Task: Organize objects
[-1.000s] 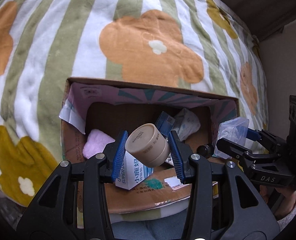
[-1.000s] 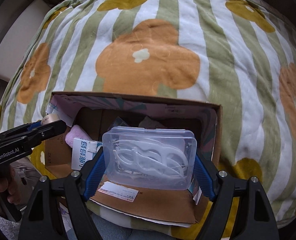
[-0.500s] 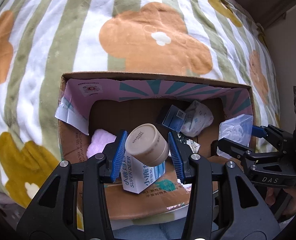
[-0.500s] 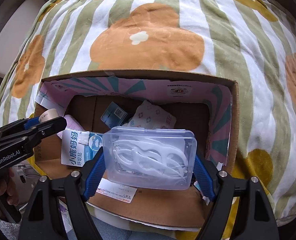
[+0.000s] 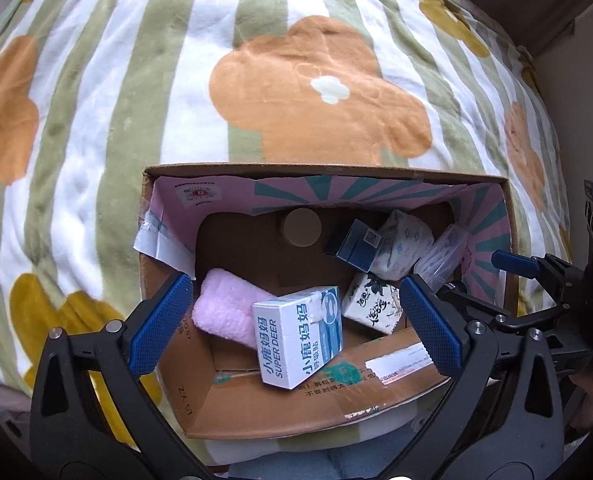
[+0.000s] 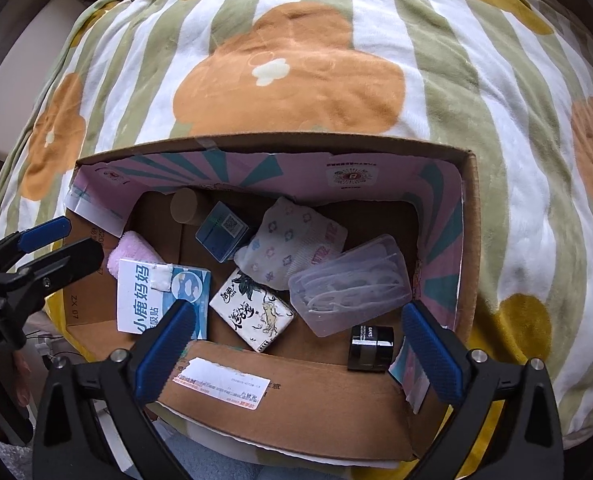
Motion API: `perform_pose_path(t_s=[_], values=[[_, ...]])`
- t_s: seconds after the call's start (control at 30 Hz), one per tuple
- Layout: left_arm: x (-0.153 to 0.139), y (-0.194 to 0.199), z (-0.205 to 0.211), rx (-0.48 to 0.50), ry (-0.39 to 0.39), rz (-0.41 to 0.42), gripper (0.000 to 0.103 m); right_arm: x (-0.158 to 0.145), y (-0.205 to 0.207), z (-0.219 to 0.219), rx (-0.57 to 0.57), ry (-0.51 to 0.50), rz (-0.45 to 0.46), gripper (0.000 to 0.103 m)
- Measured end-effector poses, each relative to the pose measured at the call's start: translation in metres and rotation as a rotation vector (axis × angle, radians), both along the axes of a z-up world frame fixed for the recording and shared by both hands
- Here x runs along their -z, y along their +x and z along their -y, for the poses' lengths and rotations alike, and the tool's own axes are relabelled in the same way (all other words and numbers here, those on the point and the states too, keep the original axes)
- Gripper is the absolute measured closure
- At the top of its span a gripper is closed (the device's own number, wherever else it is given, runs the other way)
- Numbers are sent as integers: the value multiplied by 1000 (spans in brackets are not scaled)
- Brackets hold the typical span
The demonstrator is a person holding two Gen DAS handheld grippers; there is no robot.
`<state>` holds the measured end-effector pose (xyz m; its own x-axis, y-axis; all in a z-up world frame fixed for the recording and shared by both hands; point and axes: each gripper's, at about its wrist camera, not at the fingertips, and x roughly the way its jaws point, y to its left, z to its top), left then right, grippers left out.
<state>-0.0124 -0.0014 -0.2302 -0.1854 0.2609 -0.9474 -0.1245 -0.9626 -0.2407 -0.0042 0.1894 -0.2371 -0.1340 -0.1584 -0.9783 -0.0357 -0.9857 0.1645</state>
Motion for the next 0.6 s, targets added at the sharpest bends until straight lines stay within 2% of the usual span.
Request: perform_pose_path(t_s=[0.27, 0.43, 0.6], values=[[-17, 3, 2, 6, 1, -27, 0, -12, -2, 2, 5, 14, -14, 0], [-50, 7, 7, -12, 7, -86, 0, -38, -2, 2, 33, 18, -55, 0], [-92, 13, 15, -30, -5, -153, 0, -77, -1, -4, 104, 15, -102, 0]])
